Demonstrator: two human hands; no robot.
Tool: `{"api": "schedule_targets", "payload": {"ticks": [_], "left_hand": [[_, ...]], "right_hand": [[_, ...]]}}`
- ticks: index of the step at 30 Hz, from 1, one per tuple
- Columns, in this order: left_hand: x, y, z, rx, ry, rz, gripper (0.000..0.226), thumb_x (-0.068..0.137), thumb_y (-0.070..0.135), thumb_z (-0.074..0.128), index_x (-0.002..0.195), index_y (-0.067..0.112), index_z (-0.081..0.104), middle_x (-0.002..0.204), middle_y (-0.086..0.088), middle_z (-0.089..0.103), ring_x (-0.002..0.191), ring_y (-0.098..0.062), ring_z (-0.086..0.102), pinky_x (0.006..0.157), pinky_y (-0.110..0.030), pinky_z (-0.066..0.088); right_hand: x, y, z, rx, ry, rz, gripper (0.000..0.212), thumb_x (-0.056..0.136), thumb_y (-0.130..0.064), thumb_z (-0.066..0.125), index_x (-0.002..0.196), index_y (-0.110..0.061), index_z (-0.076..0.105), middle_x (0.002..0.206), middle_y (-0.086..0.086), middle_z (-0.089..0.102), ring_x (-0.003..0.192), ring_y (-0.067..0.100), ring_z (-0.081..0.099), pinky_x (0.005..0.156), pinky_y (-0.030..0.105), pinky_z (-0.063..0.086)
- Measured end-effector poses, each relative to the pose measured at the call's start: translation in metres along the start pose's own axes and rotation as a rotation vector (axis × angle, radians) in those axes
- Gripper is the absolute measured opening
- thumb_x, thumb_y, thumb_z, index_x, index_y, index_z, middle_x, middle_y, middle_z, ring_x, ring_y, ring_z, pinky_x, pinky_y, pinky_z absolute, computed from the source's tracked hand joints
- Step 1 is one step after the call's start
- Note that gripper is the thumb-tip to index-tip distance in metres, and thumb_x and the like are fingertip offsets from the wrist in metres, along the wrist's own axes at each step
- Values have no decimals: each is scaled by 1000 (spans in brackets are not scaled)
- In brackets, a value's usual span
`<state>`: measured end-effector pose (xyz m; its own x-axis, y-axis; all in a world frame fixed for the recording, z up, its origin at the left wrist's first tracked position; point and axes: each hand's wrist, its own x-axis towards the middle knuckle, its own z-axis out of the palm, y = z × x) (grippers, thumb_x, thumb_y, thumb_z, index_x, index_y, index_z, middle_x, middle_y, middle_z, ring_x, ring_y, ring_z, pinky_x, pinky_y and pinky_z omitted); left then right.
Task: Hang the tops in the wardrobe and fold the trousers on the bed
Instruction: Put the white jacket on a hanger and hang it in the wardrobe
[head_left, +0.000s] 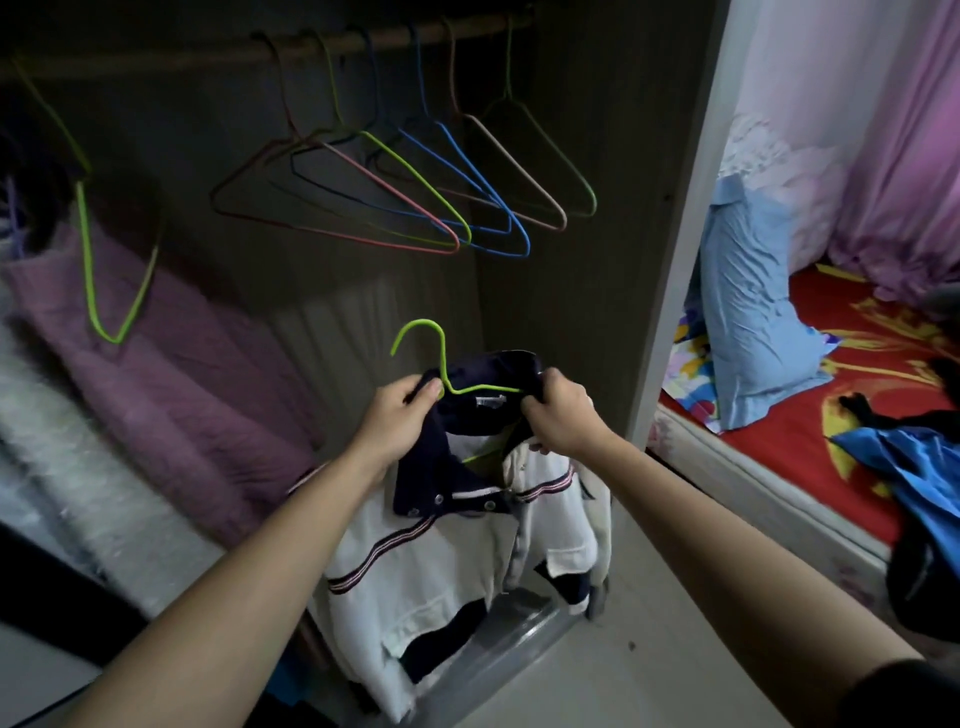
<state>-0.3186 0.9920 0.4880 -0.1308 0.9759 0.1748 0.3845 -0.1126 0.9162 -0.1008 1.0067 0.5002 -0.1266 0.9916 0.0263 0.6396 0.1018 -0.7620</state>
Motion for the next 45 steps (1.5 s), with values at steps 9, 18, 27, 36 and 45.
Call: {"api": "schedule_targets", "payload": {"ticks": [9, 18, 27, 36, 45], "left_hand": [[-2, 10, -5, -22, 18, 1, 68, 82, 62, 49, 91, -5, 60, 80, -7, 59, 79, -16, 53, 75, -37, 42], [-2, 21, -29, 201, 256, 79, 36, 105, 29, 42, 79, 6, 52, 69, 0, 50, 66, -13, 45, 64, -30, 37], [8, 10, -74, 190, 238, 113, 37, 105, 27, 43, 88, -2, 58, 80, -6, 57, 76, -13, 50, 71, -29, 38], [2, 24, -76, 45, -16, 91, 13, 95, 17, 63, 108, 15, 64, 90, 13, 69, 80, 9, 62, 76, -12, 47], [23, 50, -70, 301, 252, 252, 42, 87, 56, 53, 97, 18, 67, 87, 4, 73, 85, -17, 68, 80, -41, 54]], "right_hand": [[13, 11, 14, -223, 133, -360, 68, 94, -33, 58, 153, -24, 26, 104, 17, 69, 90, 36, 65, 78, 41, 53], [22, 26, -9, -754, -33, -240, 27, 103, -40, 43, 114, -28, 65, 110, 8, 67, 99, 35, 65, 69, 36, 47], [30, -16, -14, -612, 215, -548, 38, 102, -49, 43, 106, -20, 67, 108, 6, 46, 99, 29, 51, 62, 36, 42], [39, -39, -19, -338, 233, -650, 48, 97, -56, 38, 106, -20, 69, 107, 2, 47, 77, 33, 62, 67, 48, 55], [55, -42, -70, -141, 1, -644, 33, 93, -45, 63, 119, -25, 65, 106, -1, 62, 102, 11, 52, 88, 21, 42]]}}
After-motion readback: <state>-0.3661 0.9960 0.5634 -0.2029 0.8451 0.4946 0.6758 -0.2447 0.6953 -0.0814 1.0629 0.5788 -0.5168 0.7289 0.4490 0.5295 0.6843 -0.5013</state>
